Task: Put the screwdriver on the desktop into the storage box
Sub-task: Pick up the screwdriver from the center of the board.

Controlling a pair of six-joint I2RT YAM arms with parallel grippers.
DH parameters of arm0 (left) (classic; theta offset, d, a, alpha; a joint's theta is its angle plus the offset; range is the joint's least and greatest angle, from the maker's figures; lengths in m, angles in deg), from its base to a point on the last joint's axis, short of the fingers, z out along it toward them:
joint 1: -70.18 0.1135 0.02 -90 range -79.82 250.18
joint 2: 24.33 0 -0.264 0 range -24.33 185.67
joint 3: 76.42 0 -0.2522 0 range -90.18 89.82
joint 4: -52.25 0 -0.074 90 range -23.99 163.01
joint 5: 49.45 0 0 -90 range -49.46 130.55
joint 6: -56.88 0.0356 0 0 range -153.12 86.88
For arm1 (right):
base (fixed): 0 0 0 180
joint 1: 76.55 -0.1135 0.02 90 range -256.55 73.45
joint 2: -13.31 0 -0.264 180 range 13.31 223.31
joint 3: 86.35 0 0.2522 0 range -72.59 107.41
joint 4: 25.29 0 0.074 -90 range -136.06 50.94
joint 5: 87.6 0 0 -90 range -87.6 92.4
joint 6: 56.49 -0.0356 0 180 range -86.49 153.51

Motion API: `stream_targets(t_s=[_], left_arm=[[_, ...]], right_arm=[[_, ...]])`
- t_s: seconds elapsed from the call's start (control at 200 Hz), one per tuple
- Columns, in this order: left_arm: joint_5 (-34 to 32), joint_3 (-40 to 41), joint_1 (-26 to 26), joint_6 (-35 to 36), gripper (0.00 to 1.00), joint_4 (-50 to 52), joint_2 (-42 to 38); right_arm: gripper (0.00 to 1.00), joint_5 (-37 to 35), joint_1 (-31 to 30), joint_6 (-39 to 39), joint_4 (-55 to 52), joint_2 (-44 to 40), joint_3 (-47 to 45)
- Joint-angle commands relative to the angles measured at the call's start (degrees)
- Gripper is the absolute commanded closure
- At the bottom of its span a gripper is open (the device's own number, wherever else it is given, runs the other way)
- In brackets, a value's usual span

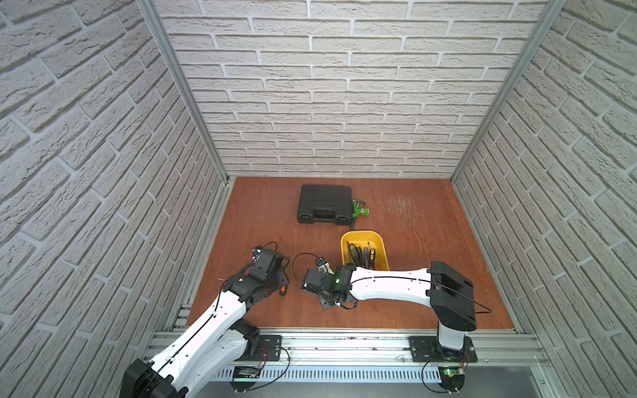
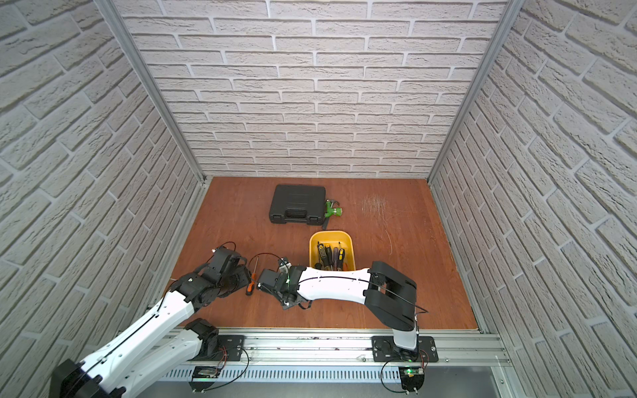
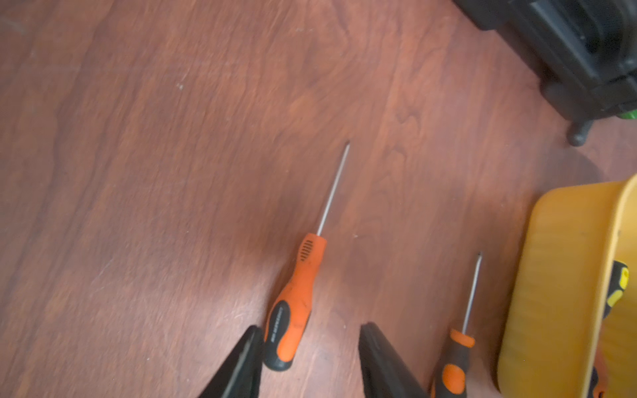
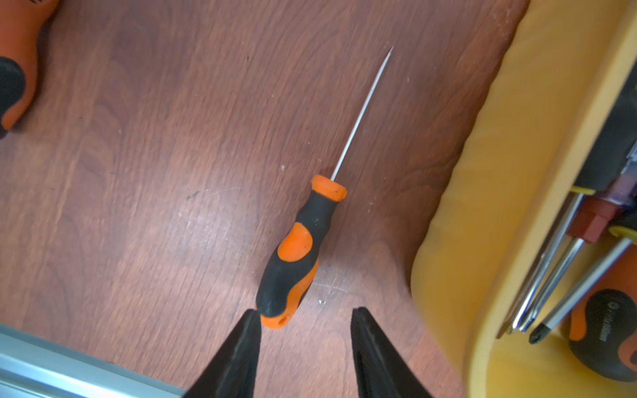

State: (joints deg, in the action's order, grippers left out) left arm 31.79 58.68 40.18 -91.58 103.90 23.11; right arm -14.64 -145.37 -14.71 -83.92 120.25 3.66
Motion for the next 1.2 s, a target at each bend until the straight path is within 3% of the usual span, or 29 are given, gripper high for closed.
stream_targets(t_s=[0.0,0.195,0.975,1.195], left_arm=[[-5.2,-1.7,-2.4,1.2,0.5,1.9,0.8],[-7.9,-2.5,-4.7,1.0,0.5,2.3,1.4],[-8.4,-1.6,-4.7,0.9,0.5,2.3,0.5],[-8.5,-1.5,-4.7,1.1,0.5,1.3,0.5]], right_arm=[[0.51,-0.7,0.1,-1.3,0.8,-2.2,-0.6],[0.54,2.1,0.7,-1.8,3.4,-1.1,-1.3],[0.66,6.1,2.4,-2.0,5.1,5.7,-0.8],[0.82,6.6,1.8,0.0,2.8,7.7,2.3]])
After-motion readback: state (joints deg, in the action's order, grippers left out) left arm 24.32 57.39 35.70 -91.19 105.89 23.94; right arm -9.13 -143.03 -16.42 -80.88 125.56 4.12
